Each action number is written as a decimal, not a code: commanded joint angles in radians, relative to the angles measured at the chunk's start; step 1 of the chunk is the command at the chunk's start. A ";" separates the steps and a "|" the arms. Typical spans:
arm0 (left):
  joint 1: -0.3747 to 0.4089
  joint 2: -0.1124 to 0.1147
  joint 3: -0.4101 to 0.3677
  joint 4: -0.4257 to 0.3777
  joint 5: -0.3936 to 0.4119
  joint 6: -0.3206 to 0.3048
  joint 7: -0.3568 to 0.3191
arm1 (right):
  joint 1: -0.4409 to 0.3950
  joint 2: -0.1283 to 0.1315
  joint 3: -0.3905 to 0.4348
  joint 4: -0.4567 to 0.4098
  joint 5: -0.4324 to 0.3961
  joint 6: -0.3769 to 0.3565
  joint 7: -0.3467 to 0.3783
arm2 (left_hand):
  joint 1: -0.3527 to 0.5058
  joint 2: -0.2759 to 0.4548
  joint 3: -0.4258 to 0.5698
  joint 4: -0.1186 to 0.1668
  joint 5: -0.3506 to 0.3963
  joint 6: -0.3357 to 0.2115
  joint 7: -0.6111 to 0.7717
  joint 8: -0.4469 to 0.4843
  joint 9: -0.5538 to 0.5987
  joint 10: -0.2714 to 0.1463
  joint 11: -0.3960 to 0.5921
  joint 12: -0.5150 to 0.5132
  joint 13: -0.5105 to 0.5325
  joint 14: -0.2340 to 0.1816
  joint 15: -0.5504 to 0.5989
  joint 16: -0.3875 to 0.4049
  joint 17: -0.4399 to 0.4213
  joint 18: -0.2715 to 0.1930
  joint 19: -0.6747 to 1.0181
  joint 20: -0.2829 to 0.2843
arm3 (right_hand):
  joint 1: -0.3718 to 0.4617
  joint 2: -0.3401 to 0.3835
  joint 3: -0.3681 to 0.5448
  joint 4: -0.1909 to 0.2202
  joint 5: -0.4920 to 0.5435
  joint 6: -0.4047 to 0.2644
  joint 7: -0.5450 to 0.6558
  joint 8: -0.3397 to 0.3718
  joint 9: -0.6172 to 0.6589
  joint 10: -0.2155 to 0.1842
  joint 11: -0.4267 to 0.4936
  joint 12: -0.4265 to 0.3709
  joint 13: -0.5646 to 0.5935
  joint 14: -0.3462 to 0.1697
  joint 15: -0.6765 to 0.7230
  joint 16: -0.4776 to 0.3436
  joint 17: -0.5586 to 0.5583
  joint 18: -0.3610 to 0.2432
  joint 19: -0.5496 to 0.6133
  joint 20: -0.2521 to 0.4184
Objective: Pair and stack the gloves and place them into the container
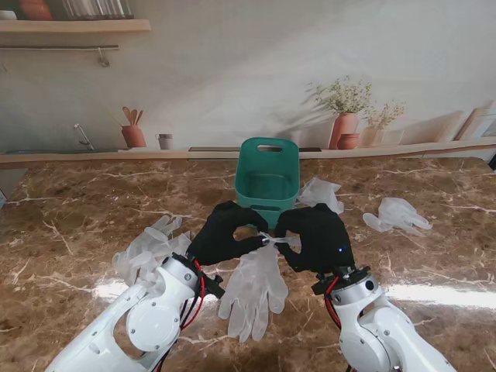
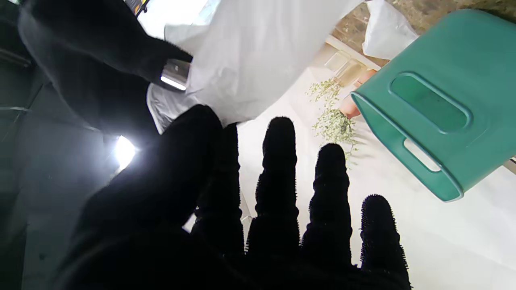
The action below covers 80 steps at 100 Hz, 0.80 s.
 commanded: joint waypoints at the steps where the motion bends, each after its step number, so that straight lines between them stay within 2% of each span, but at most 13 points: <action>1: 0.009 -0.008 0.004 0.000 -0.043 -0.014 0.017 | -0.013 -0.011 0.006 -0.001 0.029 -0.007 0.020 | -0.005 0.011 0.069 -0.027 -0.070 -0.048 0.081 0.054 0.096 0.004 0.011 0.003 0.106 -0.008 0.062 0.033 -0.001 -0.032 0.090 0.034 | 0.036 0.019 0.000 0.012 -0.028 -0.016 0.001 -0.016 0.095 0.035 -0.028 -0.062 0.149 0.021 -0.031 -0.055 0.123 0.028 0.083 -0.059; 4: 0.010 -0.009 0.003 -0.001 -0.046 -0.020 0.019 | -0.014 -0.015 0.006 0.000 0.053 -0.013 0.023 | -0.008 0.004 0.089 -0.033 -0.092 -0.048 0.120 0.051 0.127 0.010 0.022 0.005 0.143 -0.001 0.085 0.048 0.003 -0.029 0.133 0.027 | 0.051 0.013 -0.004 0.012 -0.028 -0.007 0.015 -0.035 0.132 0.053 -0.028 -0.091 0.224 0.022 -0.004 -0.087 0.194 0.036 0.146 -0.119; 8: 0.009 -0.010 0.002 -0.002 -0.049 -0.027 0.022 | -0.014 -0.021 0.004 0.004 0.072 -0.016 0.017 | -0.017 -0.008 0.114 -0.040 -0.108 -0.052 0.153 0.044 0.168 0.009 0.039 0.017 0.193 0.006 0.119 0.069 0.019 -0.019 0.178 0.023 | 0.076 0.000 -0.005 0.005 -0.026 0.003 0.020 -0.040 0.180 0.071 -0.027 -0.109 0.308 0.019 0.036 -0.093 0.286 0.042 0.211 -0.137; 12: 0.010 -0.011 0.001 -0.005 -0.056 -0.032 0.022 | -0.011 -0.024 0.002 0.010 0.078 -0.016 0.005 | -0.023 -0.016 0.131 -0.046 -0.115 -0.052 0.178 0.028 0.198 0.008 0.057 0.031 0.227 0.012 0.145 0.087 0.030 -0.013 0.211 0.018 | 0.100 -0.015 0.000 0.000 -0.025 0.003 0.024 -0.045 0.229 0.075 -0.014 -0.125 0.343 0.012 0.103 -0.099 0.348 0.045 0.274 -0.201; 17: 0.011 -0.010 -0.002 -0.011 -0.071 -0.041 0.014 | -0.013 -0.024 0.005 0.011 0.080 -0.013 0.002 | -0.025 -0.024 0.141 -0.049 -0.120 -0.051 0.196 0.018 0.227 0.018 0.083 0.050 0.262 0.020 0.172 0.105 0.042 -0.007 0.237 0.013 | 0.126 -0.021 0.002 -0.004 -0.026 0.003 0.022 -0.052 0.276 0.065 0.003 -0.126 0.347 0.001 0.195 -0.074 0.397 0.045 0.311 -0.222; 22: 0.011 -0.008 -0.004 -0.016 -0.077 -0.046 0.005 | -0.015 -0.024 0.010 0.010 0.079 -0.011 0.003 | -0.032 -0.033 0.156 -0.053 -0.118 -0.054 0.212 0.001 0.248 0.016 0.118 0.071 0.288 0.026 0.204 0.129 0.050 -0.001 0.266 0.007 | 0.148 -0.018 0.008 0.003 -0.035 0.003 0.015 -0.066 0.313 0.030 0.045 -0.087 0.349 -0.023 0.247 -0.069 0.405 0.037 0.327 -0.236; 29: 0.013 -0.004 -0.010 -0.024 -0.068 -0.052 -0.003 | -0.021 -0.021 0.020 0.003 0.069 -0.010 0.011 | -0.043 -0.044 0.170 -0.054 -0.117 -0.061 0.227 -0.016 0.268 0.004 0.150 0.107 0.315 0.025 0.232 0.152 0.065 0.007 0.294 -0.002 | 0.149 0.002 0.008 0.010 -0.036 0.013 0.002 -0.123 0.331 0.002 0.103 -0.018 0.348 -0.050 0.327 -0.033 0.394 0.009 0.355 -0.231; 43: 0.037 0.002 -0.032 -0.053 -0.038 -0.058 -0.003 | -0.040 -0.021 0.038 -0.016 0.064 -0.025 0.008 | -0.056 -0.056 0.186 -0.051 -0.096 -0.084 0.219 -0.023 0.276 -0.002 0.166 0.153 0.324 0.029 0.249 0.173 0.082 0.034 0.328 -0.003 | 0.106 0.027 0.005 0.001 -0.020 0.041 0.022 -0.211 0.338 -0.001 0.159 0.066 0.346 -0.053 0.413 0.037 0.350 0.006 0.386 -0.205; 61: 0.080 0.015 -0.073 -0.098 0.020 -0.078 -0.009 | -0.084 -0.017 0.068 -0.057 0.047 -0.071 0.010 | -0.057 -0.037 0.157 -0.050 -0.074 -0.114 0.140 0.046 0.288 -0.011 0.225 0.256 0.339 0.029 0.303 0.224 0.096 0.046 0.349 -0.001 | 0.096 0.043 -0.018 0.002 -0.006 0.029 0.036 -0.237 0.359 -0.007 0.209 0.139 0.348 -0.068 0.521 0.111 0.354 -0.005 0.432 -0.178; 68: 0.096 0.017 -0.081 -0.110 0.021 -0.078 -0.012 | -0.098 -0.015 0.072 -0.076 0.037 -0.078 0.015 | -0.052 -0.006 0.105 -0.043 -0.072 -0.090 0.080 0.081 0.276 -0.018 0.282 0.270 0.329 0.035 0.329 0.256 0.097 0.053 0.356 -0.001 | 0.097 0.042 -0.021 0.003 0.006 0.029 0.048 -0.237 0.372 -0.005 0.223 0.159 0.349 -0.072 0.566 0.136 0.369 -0.009 0.443 -0.177; 73: 0.104 0.013 -0.082 -0.110 0.021 -0.078 0.001 | -0.101 -0.013 0.072 -0.084 0.026 -0.078 0.015 | -0.058 0.014 0.073 -0.034 -0.072 -0.060 0.043 0.058 0.256 -0.025 0.278 0.273 0.306 0.037 0.316 0.255 0.095 0.060 0.355 -0.002 | 0.096 0.042 -0.021 0.003 0.009 0.029 0.054 -0.232 0.376 -0.006 0.229 0.168 0.349 -0.072 0.580 0.143 0.370 -0.009 0.444 -0.178; 76: 0.108 0.010 -0.081 -0.108 0.017 -0.076 0.016 | -0.101 -0.013 0.070 -0.086 0.022 -0.078 0.012 | -0.062 -0.009 0.083 -0.024 -0.064 -0.045 0.028 0.026 0.245 -0.024 0.266 0.272 0.293 0.040 0.299 0.245 0.094 0.065 0.352 -0.005 | 0.097 0.042 -0.020 0.003 0.009 0.032 0.056 -0.229 0.377 -0.005 0.231 0.172 0.348 -0.073 0.583 0.145 0.370 -0.008 0.444 -0.178; 80: 0.114 0.008 -0.083 -0.109 0.012 -0.072 0.020 | -0.103 -0.013 0.068 -0.090 0.022 -0.077 0.012 | -0.074 -0.039 0.092 -0.017 -0.073 -0.046 0.022 -0.005 0.226 -0.042 0.238 0.338 0.266 0.030 0.279 0.232 0.083 0.067 0.337 -0.015 | 0.097 0.040 -0.018 0.003 0.008 0.035 0.057 -0.227 0.377 -0.002 0.231 0.175 0.347 -0.070 0.587 0.148 0.370 -0.008 0.444 -0.179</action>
